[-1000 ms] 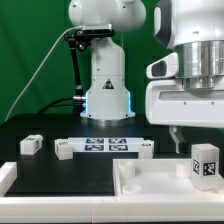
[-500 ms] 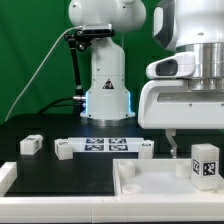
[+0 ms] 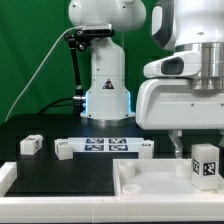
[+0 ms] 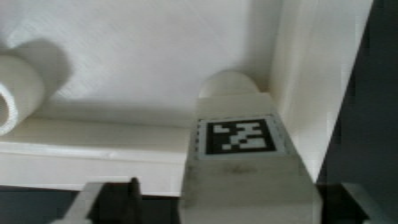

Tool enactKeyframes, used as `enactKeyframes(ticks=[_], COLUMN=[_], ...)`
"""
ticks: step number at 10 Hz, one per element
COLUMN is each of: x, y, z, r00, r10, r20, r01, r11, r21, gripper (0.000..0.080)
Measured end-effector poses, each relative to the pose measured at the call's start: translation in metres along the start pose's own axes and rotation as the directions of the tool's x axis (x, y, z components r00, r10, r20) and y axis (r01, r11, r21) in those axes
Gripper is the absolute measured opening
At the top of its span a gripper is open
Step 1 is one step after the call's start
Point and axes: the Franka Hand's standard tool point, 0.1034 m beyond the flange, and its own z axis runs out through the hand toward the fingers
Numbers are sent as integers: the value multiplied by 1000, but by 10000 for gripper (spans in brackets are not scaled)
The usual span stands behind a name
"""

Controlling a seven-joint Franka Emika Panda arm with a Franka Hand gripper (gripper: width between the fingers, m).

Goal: Assemble one leg

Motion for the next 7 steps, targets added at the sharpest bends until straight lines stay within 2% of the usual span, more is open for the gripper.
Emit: enactKeyframes(ticks=[1, 2, 4, 5, 7], x=[0, 0, 0, -1, -5], y=[0, 0, 0, 0, -6], z=[0, 0, 0, 1, 3], r00=[1000, 1000, 999, 992, 910], r10=[0, 16, 47, 123, 415], r20=[0, 1, 1, 0, 1], r01=[0, -16, -47, -123, -415], r11=[1000, 1000, 999, 992, 910], r21=[0, 0, 0, 3, 18], gripper=[398, 289, 289, 289, 289])
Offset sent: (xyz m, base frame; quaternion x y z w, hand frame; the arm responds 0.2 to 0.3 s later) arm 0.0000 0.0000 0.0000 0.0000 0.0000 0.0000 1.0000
